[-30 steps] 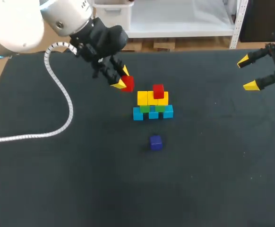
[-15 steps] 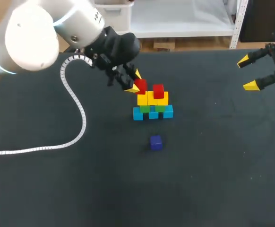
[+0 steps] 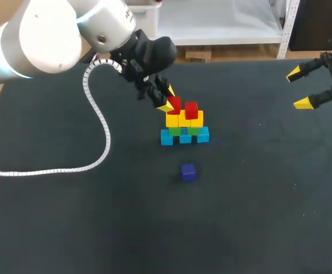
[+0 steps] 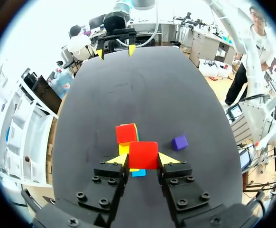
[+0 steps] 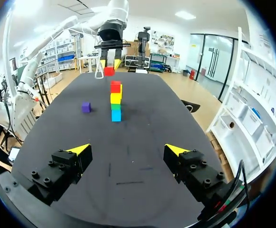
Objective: Place the blue cubes, place green cubes on the blue cubes, place the yellow cubes on the green cubes, then place the red cubes on the yellow cubes, and place purple cube on the red cubes.
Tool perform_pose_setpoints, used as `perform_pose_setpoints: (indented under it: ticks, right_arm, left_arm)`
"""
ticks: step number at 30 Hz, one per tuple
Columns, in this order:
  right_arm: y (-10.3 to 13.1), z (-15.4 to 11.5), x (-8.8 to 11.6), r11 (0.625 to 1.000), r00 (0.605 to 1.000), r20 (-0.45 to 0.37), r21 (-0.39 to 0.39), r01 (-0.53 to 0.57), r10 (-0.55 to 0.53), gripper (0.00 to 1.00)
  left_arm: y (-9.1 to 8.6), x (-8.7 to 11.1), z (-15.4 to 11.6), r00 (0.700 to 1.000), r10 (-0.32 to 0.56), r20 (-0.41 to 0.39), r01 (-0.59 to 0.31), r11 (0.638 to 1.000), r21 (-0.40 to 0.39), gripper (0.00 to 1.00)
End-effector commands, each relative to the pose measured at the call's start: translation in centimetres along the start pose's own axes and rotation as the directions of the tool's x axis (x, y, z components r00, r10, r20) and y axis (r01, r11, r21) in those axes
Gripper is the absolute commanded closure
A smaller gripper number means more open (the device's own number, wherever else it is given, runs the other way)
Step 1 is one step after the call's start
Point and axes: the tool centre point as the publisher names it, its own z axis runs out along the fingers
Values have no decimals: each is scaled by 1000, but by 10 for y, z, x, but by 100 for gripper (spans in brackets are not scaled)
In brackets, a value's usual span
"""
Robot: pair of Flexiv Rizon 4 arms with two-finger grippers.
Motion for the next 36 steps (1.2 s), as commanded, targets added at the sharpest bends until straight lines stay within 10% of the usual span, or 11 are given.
perform_pose_setpoints:
  ticks: [1,36]
  right_arm:
    - [0,0,0,1000,1000,1,0,1,-1,0]
    - [0,0,0,1000,1000,1,0,1,-1,0]
  left_arm:
    - [9,-4,9,1000,-10,-23,10,1000,28,100]
    - [22,9,28,996,-78,-47,79,997,14,100]
